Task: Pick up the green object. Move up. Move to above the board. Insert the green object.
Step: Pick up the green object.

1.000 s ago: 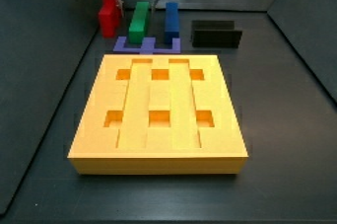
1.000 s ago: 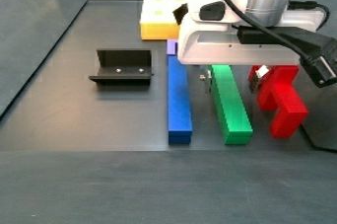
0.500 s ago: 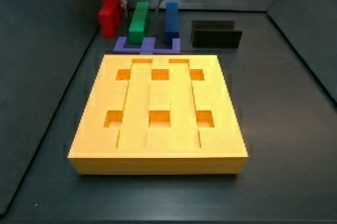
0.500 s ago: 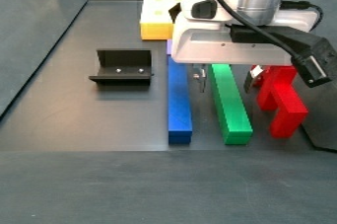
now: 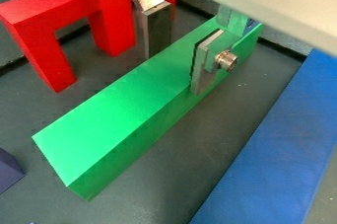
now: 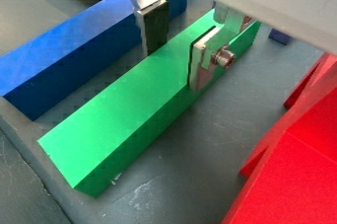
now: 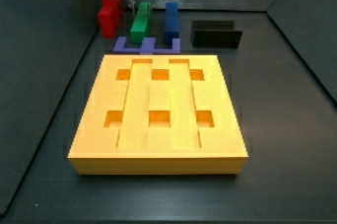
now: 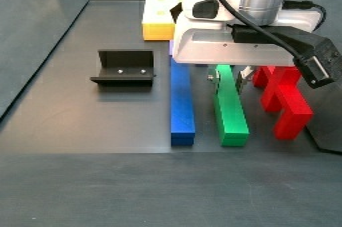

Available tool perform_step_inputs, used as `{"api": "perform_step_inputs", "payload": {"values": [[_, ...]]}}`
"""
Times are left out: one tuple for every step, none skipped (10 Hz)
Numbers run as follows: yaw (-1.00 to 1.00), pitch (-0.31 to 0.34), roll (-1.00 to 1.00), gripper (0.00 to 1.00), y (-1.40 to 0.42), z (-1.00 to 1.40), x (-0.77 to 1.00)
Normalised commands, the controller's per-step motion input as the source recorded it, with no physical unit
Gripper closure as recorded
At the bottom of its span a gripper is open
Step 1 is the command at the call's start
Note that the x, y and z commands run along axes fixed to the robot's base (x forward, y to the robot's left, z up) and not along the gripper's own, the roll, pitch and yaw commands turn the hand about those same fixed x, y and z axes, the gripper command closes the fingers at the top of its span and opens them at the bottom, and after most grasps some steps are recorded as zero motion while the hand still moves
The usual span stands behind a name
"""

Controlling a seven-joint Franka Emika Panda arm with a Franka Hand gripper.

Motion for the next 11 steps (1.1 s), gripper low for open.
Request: {"api": "perform_step_inputs", "payload": {"values": [[0.0, 0.0, 0.0, 1.0, 0.0, 0.0, 0.0], [0.0, 0.0, 0.0, 1.0, 0.0, 0.0, 0.0], [0.0, 0.0, 0.0, 1.0, 0.0, 0.0, 0.0], [0.0, 0.0, 0.0, 1.0, 0.0, 0.0, 0.0], [0.0, 0.0, 0.0, 1.0, 0.0, 0.0, 0.0], [0.0, 0.0, 0.0, 1.0, 0.0, 0.0, 0.0], [0.0, 0.0, 0.0, 1.0, 0.0, 0.0, 0.0], [0.0, 0.0, 0.0, 1.0, 0.0, 0.0, 0.0], [0.0, 0.0, 0.0, 1.0, 0.0, 0.0, 0.0], [0.0, 0.0, 0.0, 1.0, 0.0, 0.0, 0.0], [0.0, 0.0, 0.0, 1.0, 0.0, 0.0, 0.0]]}}
